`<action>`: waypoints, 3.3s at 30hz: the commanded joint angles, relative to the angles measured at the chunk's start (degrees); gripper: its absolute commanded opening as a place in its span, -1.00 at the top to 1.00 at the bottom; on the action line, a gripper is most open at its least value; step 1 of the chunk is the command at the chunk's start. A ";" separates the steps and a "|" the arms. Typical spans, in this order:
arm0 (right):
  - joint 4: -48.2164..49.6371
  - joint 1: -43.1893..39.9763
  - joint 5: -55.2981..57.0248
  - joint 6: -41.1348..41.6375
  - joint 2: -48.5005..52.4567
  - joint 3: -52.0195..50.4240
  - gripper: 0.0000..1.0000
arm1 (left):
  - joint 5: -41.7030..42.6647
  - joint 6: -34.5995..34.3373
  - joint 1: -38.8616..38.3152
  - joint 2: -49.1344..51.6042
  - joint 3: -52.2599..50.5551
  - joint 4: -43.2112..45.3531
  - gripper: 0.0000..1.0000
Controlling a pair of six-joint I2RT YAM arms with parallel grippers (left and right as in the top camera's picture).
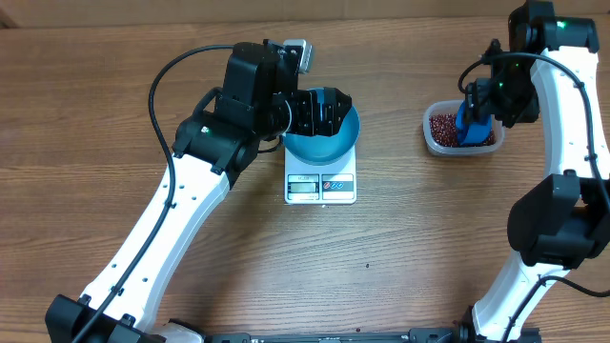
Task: Scoop item into bowl and weigh 150g on scale
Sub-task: 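Move the scoop with the right gripper into the bean tub, then push the scoop into the red beans with the right gripper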
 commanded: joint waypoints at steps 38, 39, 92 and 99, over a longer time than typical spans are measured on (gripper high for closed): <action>35.30 -0.07 -5.01 6.73 -23.98 -35.58 -0.60 | -6.40 1.97 0.11 1.33 0.42 -3.74 -0.99; 36.54 -0.07 -5.03 6.73 -23.89 -36.15 -1.00 | -6.38 1.97 0.11 1.33 0.42 -3.76 -0.99; 43.17 -0.11 -2.58 2.67 -19.50 -37.81 0.62 | -6.43 1.97 0.11 1.60 0.42 -3.37 -0.99; 43.82 -0.11 -3.56 2.64 -19.50 -37.81 0.60 | -6.45 1.97 0.11 1.60 0.42 -3.37 -0.99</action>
